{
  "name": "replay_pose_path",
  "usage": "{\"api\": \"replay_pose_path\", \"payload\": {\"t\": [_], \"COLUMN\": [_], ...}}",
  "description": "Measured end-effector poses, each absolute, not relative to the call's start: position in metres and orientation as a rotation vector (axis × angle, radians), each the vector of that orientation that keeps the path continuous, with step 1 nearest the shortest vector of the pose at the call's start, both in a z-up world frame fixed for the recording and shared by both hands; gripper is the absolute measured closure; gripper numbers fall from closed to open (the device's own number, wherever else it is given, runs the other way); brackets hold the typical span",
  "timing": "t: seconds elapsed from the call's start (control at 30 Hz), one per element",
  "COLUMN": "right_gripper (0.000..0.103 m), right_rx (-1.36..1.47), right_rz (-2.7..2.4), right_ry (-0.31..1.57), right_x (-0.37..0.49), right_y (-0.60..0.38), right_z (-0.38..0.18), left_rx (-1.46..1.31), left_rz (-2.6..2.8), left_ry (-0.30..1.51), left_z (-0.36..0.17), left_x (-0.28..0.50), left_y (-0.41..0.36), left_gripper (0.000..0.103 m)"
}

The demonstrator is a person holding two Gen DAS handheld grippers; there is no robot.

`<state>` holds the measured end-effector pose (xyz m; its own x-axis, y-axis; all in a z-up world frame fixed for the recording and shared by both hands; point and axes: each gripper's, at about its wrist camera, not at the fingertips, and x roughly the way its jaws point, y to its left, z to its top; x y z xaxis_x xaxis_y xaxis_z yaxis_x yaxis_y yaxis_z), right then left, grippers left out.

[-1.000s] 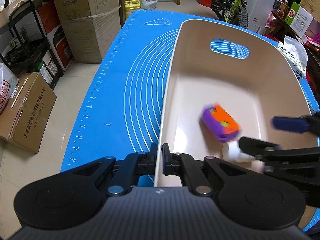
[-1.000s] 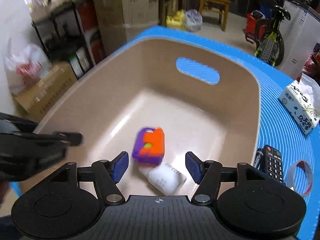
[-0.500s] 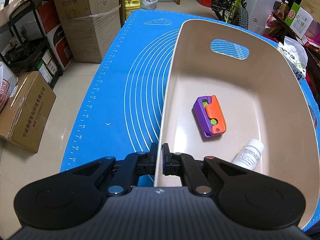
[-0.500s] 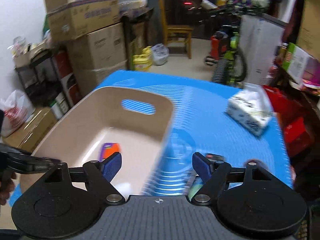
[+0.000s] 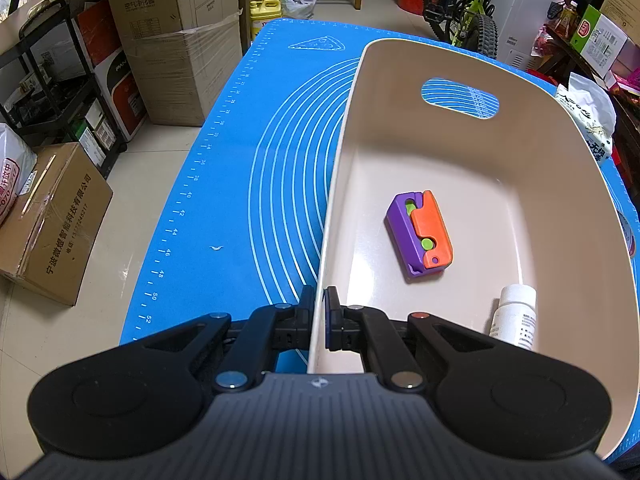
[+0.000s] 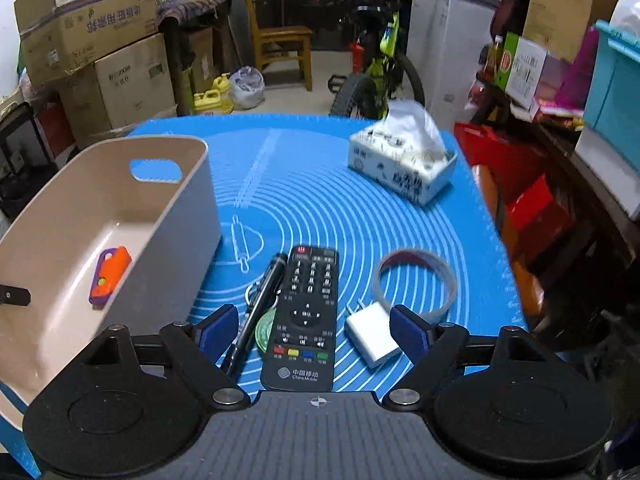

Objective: Organize rigid objects
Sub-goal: 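Return the right gripper to the black TV remote and grasp it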

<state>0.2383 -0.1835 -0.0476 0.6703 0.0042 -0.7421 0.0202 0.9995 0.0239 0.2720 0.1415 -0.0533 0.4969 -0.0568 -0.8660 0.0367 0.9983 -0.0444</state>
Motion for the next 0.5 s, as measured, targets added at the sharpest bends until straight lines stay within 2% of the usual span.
{"api": "replay_pose_path", "payload": {"t": [0.3,0.5], "right_gripper": [0.019,0.024], "right_rx": [0.058,0.068], "right_rz": [0.035,0.033], "right_ry": [0.844,0.886], "right_x": [0.268,0.281], "right_y": [-0.189,-0.186], "right_z": [-0.083,-0.102], "left_rx": [-0.018,-0.013], "left_rz": [-0.059,-0.053], "left_ry": [1.05,1.052], "left_z": [-0.054,-0.053], "left_x": [0.272,0.272], "left_y": [0.142,0.14], "left_gripper": [0.097,0.097]}}
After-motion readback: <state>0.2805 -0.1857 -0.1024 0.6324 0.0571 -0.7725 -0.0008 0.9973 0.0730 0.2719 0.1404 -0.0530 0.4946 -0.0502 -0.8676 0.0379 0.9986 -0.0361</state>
